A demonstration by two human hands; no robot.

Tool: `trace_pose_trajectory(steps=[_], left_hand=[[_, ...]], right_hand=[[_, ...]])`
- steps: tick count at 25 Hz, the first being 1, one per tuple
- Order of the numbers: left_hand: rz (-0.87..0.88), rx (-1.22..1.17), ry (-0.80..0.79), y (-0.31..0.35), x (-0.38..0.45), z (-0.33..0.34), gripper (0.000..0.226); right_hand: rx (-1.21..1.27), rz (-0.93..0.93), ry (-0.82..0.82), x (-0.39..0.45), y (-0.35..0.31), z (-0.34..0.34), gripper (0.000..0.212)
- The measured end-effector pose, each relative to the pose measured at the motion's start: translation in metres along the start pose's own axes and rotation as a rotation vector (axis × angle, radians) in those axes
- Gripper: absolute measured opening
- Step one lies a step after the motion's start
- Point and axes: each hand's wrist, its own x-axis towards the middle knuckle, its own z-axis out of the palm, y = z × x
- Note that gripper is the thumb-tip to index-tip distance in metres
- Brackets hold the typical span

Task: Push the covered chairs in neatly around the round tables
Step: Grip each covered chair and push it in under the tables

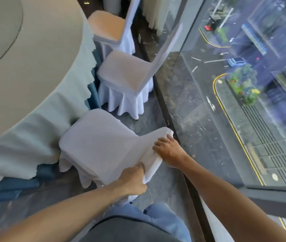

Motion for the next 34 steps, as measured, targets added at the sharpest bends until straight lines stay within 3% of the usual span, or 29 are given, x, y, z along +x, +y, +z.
trace_pose_trajectory(steps=[3,7,12,16,22,34], left_hand=[[-0.033,-0.037,0.036,0.010,0.027,-0.020,0.043],[-0.112,-0.071,0.215,0.019,0.067,-0.048,0.039],[-0.360,-0.187,0.459,0.036,0.125,-0.080,0.045],[-0.547,-0.290,0.618,0.047,0.162,-0.107,0.042],[-0.840,-0.508,0.739,0.033,0.203,-0.142,0.058],[-1.068,-0.606,0.853,-0.045,0.241,-0.240,0.048]], right_hand=[[-0.054,-0.068,0.038,0.027,0.036,-0.003,0.022],[-0.074,-0.157,0.048,0.079,0.086,-0.020,0.017],[-0.164,-0.331,-0.007,0.150,0.143,-0.070,0.029],[-0.201,-0.452,0.039,0.206,0.172,-0.086,0.029],[-0.082,-0.610,0.056,0.283,0.185,-0.103,0.043],[-0.081,-0.771,0.053,0.425,0.163,-0.173,0.034]])
